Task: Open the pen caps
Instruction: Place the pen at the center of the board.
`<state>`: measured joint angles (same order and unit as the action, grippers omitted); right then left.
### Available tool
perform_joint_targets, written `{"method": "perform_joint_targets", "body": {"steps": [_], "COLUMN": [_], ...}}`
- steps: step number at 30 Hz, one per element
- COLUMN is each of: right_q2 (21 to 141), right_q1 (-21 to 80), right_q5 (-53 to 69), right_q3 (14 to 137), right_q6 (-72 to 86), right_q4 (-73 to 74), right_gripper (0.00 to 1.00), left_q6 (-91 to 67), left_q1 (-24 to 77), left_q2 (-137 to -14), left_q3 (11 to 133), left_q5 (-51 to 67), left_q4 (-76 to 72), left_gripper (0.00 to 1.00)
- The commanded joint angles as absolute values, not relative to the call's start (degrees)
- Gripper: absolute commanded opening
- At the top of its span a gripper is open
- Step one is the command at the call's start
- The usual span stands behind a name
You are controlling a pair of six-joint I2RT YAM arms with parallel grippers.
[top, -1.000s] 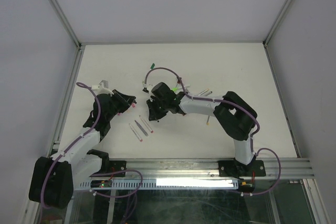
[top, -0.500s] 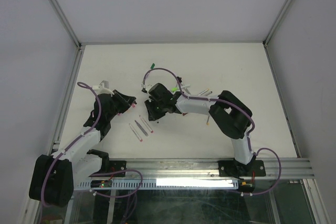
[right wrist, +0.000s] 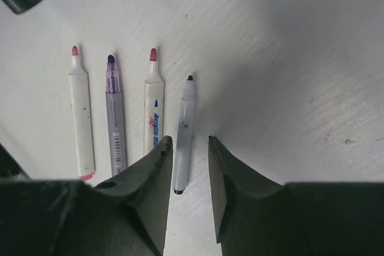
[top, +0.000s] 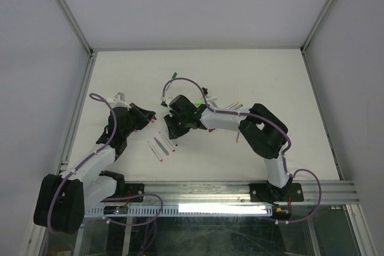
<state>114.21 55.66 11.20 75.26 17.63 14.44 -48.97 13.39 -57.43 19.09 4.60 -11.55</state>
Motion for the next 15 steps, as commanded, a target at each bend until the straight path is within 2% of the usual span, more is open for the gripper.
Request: {"method": "perform_joint_targets", "body": {"steps": [1, 9, 13, 15], "right_q2": [112.13, 106.45, 102.60, 100.26], "right_q1": [55.95, 54.78, 52.48, 50.46], "right_q5": [14.06, 17.53, 24.05, 31.00], "right_q3": [78.97, 80.18, 81.31, 81.66], "right_q6": [14.95, 9.70, 3.54, -2.03], "right_q4": [16.12, 18.58, 22.04, 24.58], "right_gripper": [0.34, 0.39, 0.39, 0.39], "left_q6": [-47.66, -41.90, -41.56, -41.69], "left_q1": [12.74, 12.80, 12.88, 13.42], "left_q2": [-58.51, -67.40, -72.87, -75.18], "left_q3": [20.52, 27.36, 32.03, 33.84], "left_q5": [6.31, 6.67, 6.38, 4.77], "left_q4": [-14.12, -8.92, -4.62, -2.43], "left_gripper": [0.00, 0.00, 0.00, 0.00]}}
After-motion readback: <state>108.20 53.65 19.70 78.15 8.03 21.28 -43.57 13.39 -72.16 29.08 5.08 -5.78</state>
